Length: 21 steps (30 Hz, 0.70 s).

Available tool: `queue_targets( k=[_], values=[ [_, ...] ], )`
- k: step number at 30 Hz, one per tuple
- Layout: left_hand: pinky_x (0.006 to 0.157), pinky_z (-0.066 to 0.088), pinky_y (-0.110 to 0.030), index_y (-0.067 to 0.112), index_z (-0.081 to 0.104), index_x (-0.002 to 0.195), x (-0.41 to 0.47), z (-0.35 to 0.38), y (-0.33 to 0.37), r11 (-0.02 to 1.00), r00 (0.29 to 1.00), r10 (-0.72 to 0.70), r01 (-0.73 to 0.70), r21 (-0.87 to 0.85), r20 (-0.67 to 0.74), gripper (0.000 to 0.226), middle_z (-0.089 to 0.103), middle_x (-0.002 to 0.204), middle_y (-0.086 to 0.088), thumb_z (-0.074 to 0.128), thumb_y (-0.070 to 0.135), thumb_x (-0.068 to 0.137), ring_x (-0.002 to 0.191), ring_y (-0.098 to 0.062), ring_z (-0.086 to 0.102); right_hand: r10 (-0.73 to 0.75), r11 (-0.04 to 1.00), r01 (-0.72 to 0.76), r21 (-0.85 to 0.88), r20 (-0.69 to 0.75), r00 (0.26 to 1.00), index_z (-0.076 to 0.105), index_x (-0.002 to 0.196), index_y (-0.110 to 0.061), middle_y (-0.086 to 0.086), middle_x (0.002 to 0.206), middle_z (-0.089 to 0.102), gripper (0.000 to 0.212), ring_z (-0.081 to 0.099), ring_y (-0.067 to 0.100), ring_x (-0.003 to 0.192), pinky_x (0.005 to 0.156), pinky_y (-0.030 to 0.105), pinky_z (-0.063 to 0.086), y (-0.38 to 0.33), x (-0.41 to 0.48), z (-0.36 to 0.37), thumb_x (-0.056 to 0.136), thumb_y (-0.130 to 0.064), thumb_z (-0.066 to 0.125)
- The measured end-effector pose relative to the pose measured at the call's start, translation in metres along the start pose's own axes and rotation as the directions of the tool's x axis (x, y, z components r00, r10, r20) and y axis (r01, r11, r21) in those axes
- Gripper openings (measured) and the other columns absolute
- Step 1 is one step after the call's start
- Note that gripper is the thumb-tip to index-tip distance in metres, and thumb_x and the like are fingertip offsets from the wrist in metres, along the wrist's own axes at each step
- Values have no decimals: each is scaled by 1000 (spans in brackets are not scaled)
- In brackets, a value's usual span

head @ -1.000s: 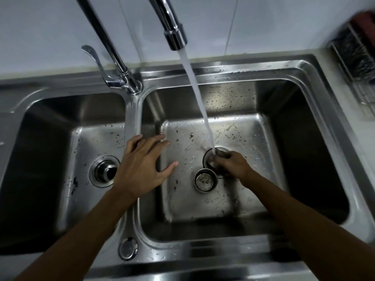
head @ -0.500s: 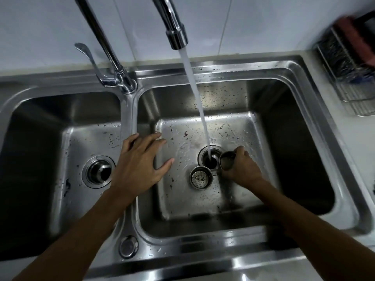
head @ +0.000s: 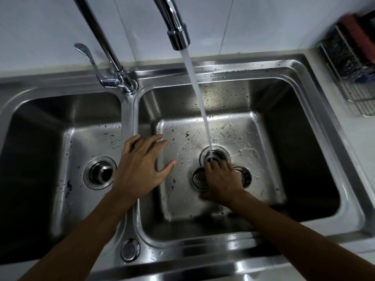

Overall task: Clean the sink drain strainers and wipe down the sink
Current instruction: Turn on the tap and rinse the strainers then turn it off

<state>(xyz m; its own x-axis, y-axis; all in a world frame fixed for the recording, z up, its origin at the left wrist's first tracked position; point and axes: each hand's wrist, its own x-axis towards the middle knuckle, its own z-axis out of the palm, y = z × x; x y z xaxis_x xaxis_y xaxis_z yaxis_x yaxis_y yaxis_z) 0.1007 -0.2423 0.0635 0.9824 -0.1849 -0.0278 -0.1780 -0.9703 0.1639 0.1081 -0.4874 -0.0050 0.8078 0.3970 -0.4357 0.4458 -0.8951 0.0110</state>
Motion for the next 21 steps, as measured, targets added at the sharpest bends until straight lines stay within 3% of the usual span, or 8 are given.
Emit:
queue_targets(
  k=[4,10,21],
  values=[
    [120,27,-46,20,59,139,2,1,-1,1000,1000,-1,1,3,-5,68,57,146,-1,52,67,90,130,-18,56,21,997,-21,69,4,1000,40,140,-11,13,140,54,91,50,35,129,106,46,41,-1,22,5,73,-64,72],
    [121,26,-44,20,60,138,1,1,-2,1000,1000,-3,3,5,-5,68,57,146,0,54,67,90,130,-17,57,260,935,-230,269,-82,962,45,133,-11,12,126,61,80,63,32,111,91,45,54,33,44,-8,80,-68,63],
    [120,26,-45,21,59,139,2,1,-3,1000,1000,-8,8,-3,2,69,57,146,-1,52,68,89,130,-18,56,258,932,-223,287,-89,962,46,134,-11,11,126,60,79,62,31,110,88,44,55,39,41,-8,81,-67,64]
  ],
)
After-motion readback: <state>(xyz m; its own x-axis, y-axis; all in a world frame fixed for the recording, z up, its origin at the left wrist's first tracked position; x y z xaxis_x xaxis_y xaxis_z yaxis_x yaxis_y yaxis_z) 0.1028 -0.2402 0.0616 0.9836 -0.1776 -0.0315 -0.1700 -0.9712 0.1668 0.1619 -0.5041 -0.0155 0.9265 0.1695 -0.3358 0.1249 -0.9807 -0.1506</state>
